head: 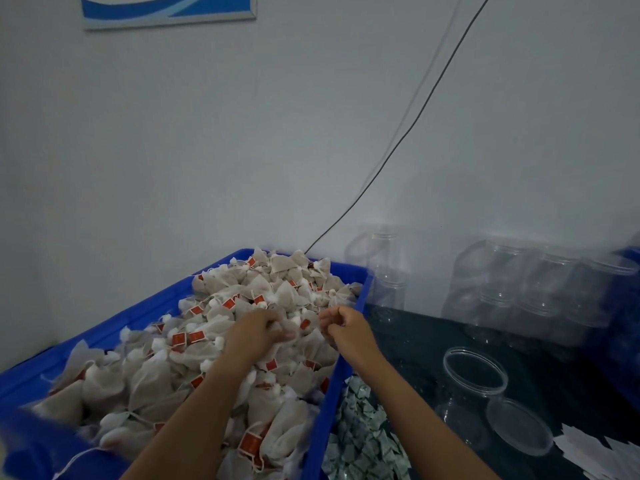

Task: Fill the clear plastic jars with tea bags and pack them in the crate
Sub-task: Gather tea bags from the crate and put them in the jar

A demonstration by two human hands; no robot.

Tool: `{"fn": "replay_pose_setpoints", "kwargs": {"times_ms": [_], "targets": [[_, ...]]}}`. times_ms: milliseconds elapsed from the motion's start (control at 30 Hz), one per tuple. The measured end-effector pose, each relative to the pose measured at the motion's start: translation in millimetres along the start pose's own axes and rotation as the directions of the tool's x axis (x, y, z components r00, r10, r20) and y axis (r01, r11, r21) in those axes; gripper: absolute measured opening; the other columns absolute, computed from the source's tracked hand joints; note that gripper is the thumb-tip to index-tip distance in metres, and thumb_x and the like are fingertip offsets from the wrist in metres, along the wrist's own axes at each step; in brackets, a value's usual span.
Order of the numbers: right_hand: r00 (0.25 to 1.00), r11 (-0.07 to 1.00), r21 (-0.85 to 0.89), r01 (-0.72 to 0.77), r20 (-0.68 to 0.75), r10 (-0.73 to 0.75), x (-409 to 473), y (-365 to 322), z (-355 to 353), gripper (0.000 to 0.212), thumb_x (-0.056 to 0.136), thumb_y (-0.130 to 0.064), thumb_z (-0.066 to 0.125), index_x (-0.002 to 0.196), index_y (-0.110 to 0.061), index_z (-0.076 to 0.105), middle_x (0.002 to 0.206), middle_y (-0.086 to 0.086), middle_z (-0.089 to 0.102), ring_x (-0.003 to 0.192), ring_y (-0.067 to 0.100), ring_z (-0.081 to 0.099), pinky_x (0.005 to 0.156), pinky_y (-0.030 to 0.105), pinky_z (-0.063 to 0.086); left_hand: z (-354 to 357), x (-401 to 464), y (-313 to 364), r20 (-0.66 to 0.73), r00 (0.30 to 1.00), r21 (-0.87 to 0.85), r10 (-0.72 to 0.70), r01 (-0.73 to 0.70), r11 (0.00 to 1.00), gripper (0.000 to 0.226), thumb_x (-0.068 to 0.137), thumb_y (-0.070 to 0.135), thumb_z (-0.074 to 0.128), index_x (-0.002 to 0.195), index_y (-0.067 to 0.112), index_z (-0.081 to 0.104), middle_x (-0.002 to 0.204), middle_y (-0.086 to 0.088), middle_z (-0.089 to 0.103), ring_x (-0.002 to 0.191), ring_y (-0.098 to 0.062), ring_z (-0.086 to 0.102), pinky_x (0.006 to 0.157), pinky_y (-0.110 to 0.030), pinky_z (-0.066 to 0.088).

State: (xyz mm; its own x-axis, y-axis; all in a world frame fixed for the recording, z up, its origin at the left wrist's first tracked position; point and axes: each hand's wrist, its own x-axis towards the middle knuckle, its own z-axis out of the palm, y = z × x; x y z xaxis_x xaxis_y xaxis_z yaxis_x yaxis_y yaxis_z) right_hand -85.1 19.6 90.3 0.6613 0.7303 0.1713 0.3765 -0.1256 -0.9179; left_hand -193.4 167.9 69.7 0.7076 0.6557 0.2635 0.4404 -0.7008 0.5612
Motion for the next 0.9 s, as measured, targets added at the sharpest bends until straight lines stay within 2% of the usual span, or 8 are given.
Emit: {"fn": "replay_pose_setpoints", "kwargs": {"times_ms": [167, 300, 367, 467, 600, 667, 800, 900], "targets": [[0.946, 0.859, -0.479, 0.18, 0.324, -0.017, 9, -10, 0, 0.025, 0.094, -0.01, 0.054, 0.118, -0.008, 0.062, 0.117, 0.006, 0.063, 0.104, 0.019, 0.061, 0.085, 0.025, 0.05, -5, 5, 4, -0.139, 0.986, -0.332, -0.097, 0.046, 0.942, 0.016, 0.085, 0.036, 0.069, 0.076, 0.024, 0.064, 0.071, 0.002, 0.064, 0.068, -0.017, 0.061, 0.065, -0.031, 0.049], [0.787, 0.521, -0.791, 0.32, 0.528, 0.318, 10, -19, 17, 0.04, 0.092, -0.023, 0.062, 0.124, 0.0, 0.059, 0.124, 0.017, 0.061, 0.11, 0.033, 0.061, 0.093, 0.042, 0.049, -8, 8, 8, -0.2, 0.964, -0.484, -0.174, 0.057, 0.873, 0.026, 0.087, 0.031, 0.067, 0.084, 0.006, 0.067, 0.077, -0.009, 0.067, 0.068, -0.018, 0.058, 0.059, -0.023, 0.043], [0.755, 0.433, -0.826, 0.361, 0.531, 0.385, 10, -21, 27, 0.033, 0.087, -0.031, 0.067, 0.105, -0.003, 0.064, 0.106, 0.013, 0.065, 0.096, 0.03, 0.062, 0.085, 0.04, 0.05, -12, 7, 12, -0.185, 0.961, -0.546, -0.207, 0.075, 0.835, 0.026, 0.089, 0.033, 0.065, 0.088, 0.006, 0.066, 0.078, -0.008, 0.067, 0.074, -0.025, 0.062, 0.064, -0.028, 0.049], [0.807, 0.486, -0.813, 0.32, 0.503, 0.31, 11, -17, 29, 0.025, 0.082, -0.028, 0.073, 0.082, -0.008, 0.058, 0.089, 0.008, 0.065, 0.081, 0.024, 0.064, 0.078, 0.035, 0.051, -18, 6, 17, -0.019, 0.948, -0.754, -0.317, 0.194, 0.627, 0.026, 0.094, 0.033, 0.058, 0.096, 0.007, 0.064, 0.098, -0.019, 0.069, 0.095, -0.037, 0.065, 0.088, -0.05, 0.054], [0.929, 0.645, -0.724, 0.246, 0.367, 0.057, 18, -10, 22, 0.009, 0.091, -0.02, 0.057, 0.095, -0.012, 0.058, 0.094, 0.006, 0.061, 0.091, 0.023, 0.062, 0.073, 0.029, 0.044, -20, 2, 27, 0.314, 0.883, -0.905, -0.349, 0.39, 0.172, 0.019, 0.1, 0.02, 0.049, 0.096, 0.004, 0.059, 0.082, -0.014, 0.071, 0.07, -0.025, 0.07, 0.061, -0.037, 0.06], [0.973, 0.779, -0.598, 0.189, 0.219, -0.068, 24, -9, 18, 0.006, 0.093, -0.02, 0.055, 0.098, -0.016, 0.056, 0.097, 0.0, 0.06, 0.087, 0.015, 0.055, 0.072, 0.024, 0.04, -20, 2, 28, 0.411, 0.85, -0.899, -0.329, 0.438, 0.011, 0.021, 0.101, 0.014, 0.043, 0.102, 0.0, 0.06, 0.087, -0.019, 0.07, 0.076, -0.029, 0.068, 0.066, -0.044, 0.058], [0.979, 0.933, -0.3, 0.201, 0.029, -0.202, 30, -12, 20, 0.014, 0.088, -0.02, 0.064, 0.091, -0.021, 0.05, 0.085, -0.008, 0.052, 0.083, 0.013, 0.052, 0.074, 0.025, 0.048, -18, 2, 28, 0.523, 0.799, -0.843, -0.295, 0.535, -0.046, 0.026, 0.097, 0.013, 0.038, 0.108, 0.002, 0.058, 0.089, -0.022, 0.072, 0.088, -0.033, 0.066, 0.064, -0.046, 0.054], [0.972, 0.955, -0.192, 0.226, 0.104, -0.209, 32, -14, 26, 0.018, 0.086, -0.013, 0.066, 0.101, -0.014, 0.058, 0.092, -0.004, 0.058, 0.09, 0.018, 0.059, 0.079, 0.029, 0.054, -15, 3, 26, 0.501, 0.82, -0.861, -0.278, 0.505, -0.061, 0.032, 0.099, 0.029, 0.047, 0.104, 0.003, 0.065, 0.096, -0.021, 0.072, 0.087, -0.032, 0.067, 0.071, -0.047, 0.056]]}}
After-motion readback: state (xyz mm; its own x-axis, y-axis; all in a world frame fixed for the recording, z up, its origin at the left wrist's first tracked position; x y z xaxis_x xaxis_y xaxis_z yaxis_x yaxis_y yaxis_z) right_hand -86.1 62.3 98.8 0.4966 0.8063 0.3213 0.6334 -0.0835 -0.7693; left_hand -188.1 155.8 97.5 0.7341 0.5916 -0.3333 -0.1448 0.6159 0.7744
